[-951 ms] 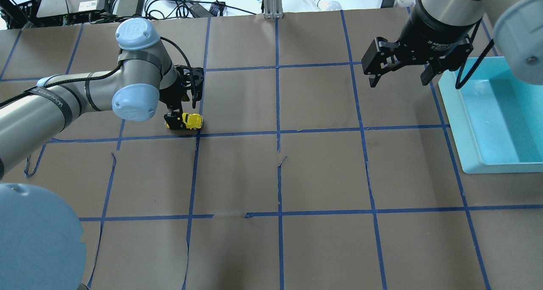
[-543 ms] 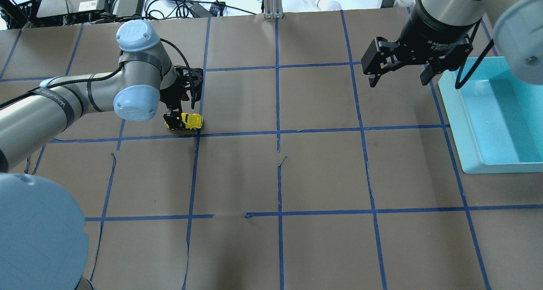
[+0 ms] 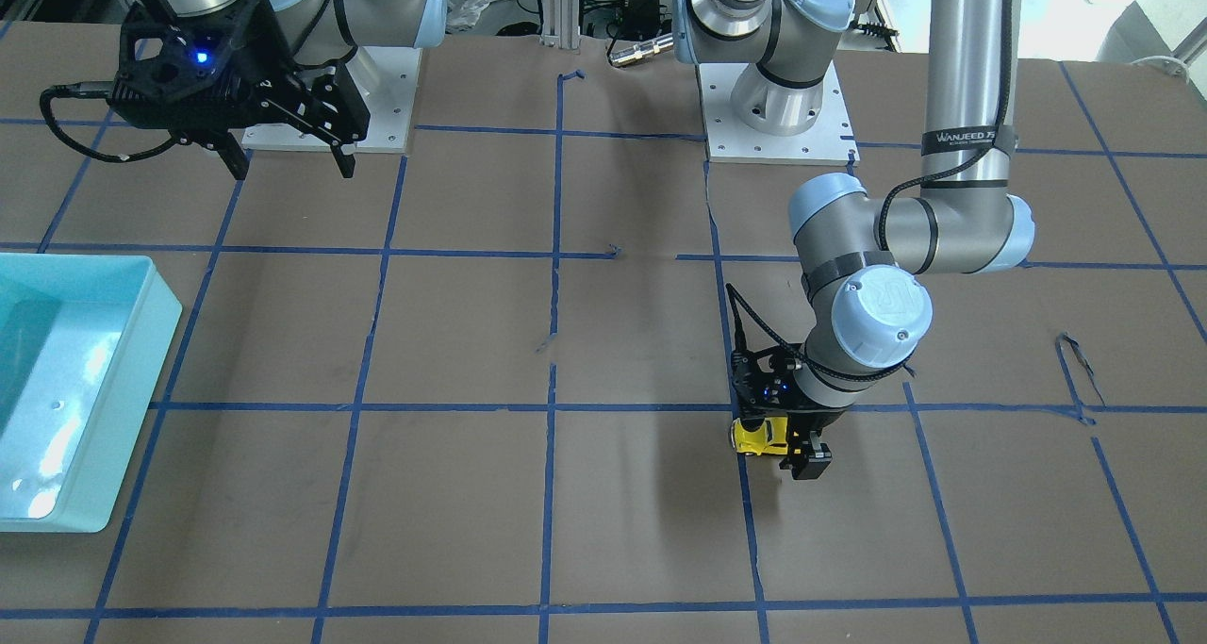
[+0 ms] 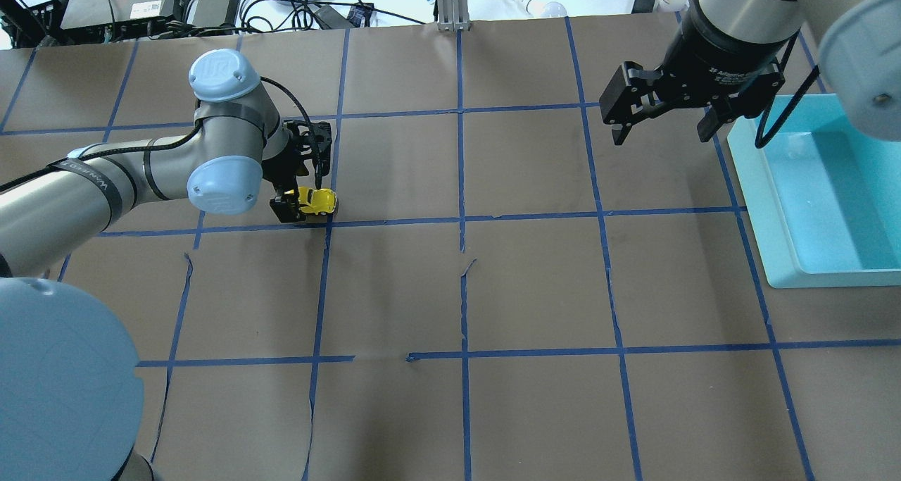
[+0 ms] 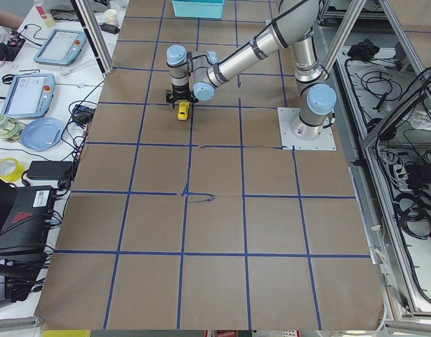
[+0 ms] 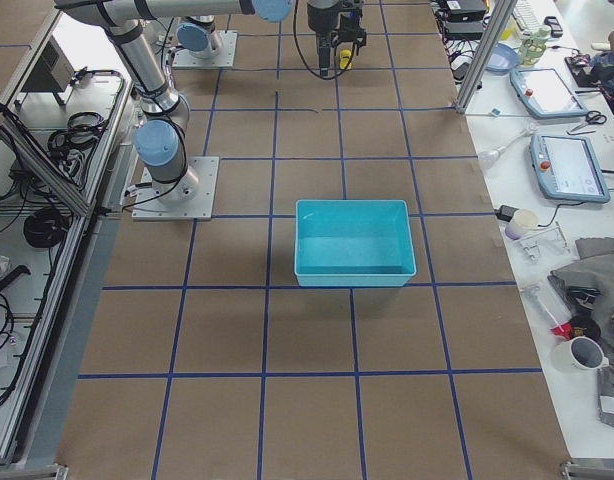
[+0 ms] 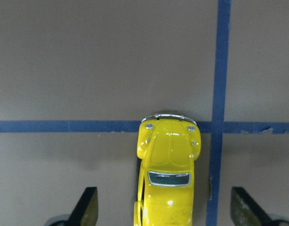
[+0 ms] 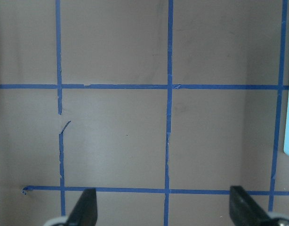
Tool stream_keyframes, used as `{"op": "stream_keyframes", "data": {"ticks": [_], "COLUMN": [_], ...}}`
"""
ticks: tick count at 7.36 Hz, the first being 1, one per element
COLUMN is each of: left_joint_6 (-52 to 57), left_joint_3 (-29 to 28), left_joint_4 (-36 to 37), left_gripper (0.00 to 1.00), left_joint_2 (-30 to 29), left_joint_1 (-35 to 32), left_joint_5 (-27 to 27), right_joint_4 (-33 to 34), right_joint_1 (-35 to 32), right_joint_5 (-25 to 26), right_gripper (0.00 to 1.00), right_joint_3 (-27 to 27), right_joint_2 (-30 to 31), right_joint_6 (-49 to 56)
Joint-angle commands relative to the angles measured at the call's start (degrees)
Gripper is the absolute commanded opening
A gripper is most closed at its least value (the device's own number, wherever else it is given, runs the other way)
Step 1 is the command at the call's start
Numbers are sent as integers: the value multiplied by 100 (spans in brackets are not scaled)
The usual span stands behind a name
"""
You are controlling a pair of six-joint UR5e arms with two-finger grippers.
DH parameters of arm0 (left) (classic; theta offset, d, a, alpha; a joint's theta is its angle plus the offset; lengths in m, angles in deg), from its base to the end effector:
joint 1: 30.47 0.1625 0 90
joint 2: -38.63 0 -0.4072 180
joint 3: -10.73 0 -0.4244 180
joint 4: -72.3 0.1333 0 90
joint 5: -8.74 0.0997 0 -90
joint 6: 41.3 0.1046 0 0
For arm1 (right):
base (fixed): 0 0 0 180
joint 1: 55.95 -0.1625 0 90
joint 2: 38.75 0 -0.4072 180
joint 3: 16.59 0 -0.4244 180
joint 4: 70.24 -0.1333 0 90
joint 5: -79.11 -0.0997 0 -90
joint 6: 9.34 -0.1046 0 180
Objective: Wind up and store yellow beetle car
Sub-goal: 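Press the left gripper on the car and pull it backward, winding it up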
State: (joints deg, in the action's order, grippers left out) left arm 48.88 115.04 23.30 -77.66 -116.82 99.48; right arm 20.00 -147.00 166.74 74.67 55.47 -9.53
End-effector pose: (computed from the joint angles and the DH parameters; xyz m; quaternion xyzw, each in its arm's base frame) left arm -0.0933 -0.6102 0.1475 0.6853 0.7282 0.0023 0.0070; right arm 0.1468 -0.4966 0.4917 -0.0081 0.9994 -0.0277 0.0210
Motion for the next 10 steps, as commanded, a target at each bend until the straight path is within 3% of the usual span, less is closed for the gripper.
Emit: {"op": "stream_keyframes", "data": {"ticks": [1,4,5,6,7,8,10], "left_joint_6": [-54,-45,-1,8,25,43,358], "left_joint_3": [72,107,107,107,107,107,125], "left_joint_4": [154,145,154,145,145,145,145], "left_gripper": [90,75,65,42,26,21,21], "left_joint_2": [-8,-16,-8,-8,1,1,-8], "left_joint_1": [4,4,4,4,4,12,196], "left_joint_5": [-12,-65,-12,-3,-3,-3,-3], "right_joint_4": [3,3,3,3,3,3,3], "right_joint_1": [0,0,0,0,0,0,0], "right_joint_5": [0,0,0,0,0,0,0], "right_gripper": [100,100,100,100,100,100,100], "right_joint_3": [-3,-4,-4,-4,-4,-4,-4], "right_joint_2": [0,0,0,0,0,0,0], "right_joint_6": [1,-8,-8,-8,-8,1,-8]}}
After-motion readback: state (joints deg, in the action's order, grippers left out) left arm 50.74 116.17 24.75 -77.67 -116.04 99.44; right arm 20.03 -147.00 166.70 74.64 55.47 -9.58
